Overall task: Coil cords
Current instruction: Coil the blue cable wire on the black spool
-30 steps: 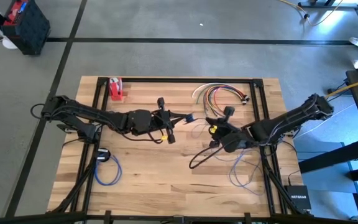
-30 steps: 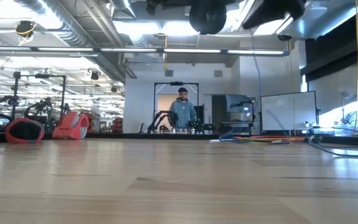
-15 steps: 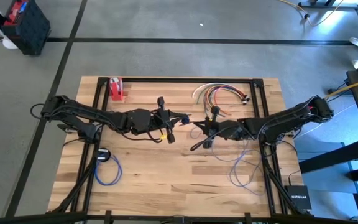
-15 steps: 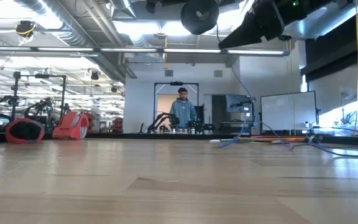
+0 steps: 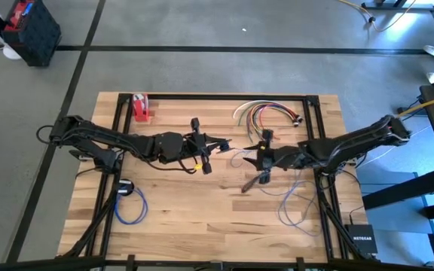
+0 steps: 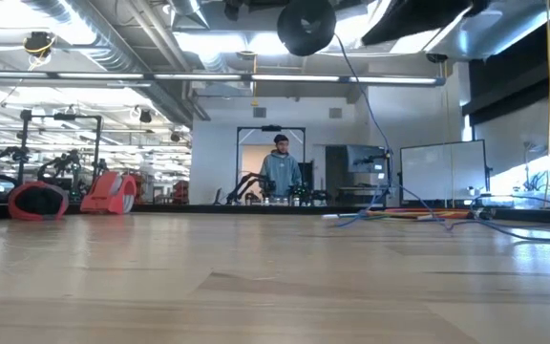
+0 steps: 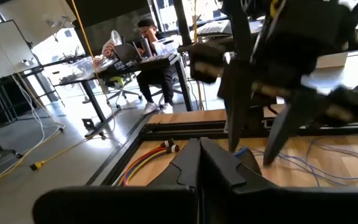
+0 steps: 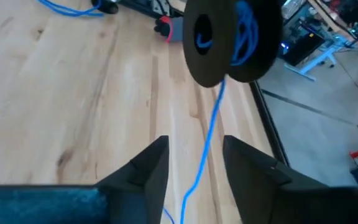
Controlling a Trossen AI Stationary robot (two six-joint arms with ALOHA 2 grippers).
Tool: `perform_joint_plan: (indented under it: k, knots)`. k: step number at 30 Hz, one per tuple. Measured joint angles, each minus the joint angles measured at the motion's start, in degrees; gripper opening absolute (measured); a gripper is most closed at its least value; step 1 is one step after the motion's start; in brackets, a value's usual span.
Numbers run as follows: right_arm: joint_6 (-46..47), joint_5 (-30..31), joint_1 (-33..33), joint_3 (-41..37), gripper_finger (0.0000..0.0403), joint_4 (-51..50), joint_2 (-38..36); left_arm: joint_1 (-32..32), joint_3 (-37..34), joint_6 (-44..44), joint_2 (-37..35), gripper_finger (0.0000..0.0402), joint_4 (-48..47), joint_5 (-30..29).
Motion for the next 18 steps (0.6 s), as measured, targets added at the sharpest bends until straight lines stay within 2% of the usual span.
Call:
perform_joint_plan:
  k: [4,7,10,14,18]
  knots:
    - [-0.8,0.6,0.8,-0.7,0.016,-1.3,-5.7,0.0,0.0,1.1,0.0,0.0001,-0.1,1.4]
    - [-3.6,-1.7,-1.2,-3.9,0.0161,4.1,-9.0,0.2,0.0,1.7,0.1,0.0001,0.4,8.1]
    - [-5.2,-8.6,-5.0,-7.7,0.0161,14.7,-9.8,0.7,0.0,2.2,0.7,0.0001,1.2,13.0]
    - [-5.9,-22.1,-10.0,-11.5,0.0161,27.8,-7.6,1.7,0.0,2.3,1.5,0.0001,1.4,14.3]
    - [-4.6,-27.8,-12.4,-12.0,0.0161,32.5,-4.1,2.3,0.0,1.9,2.0,0.0001,1.8,14.3]
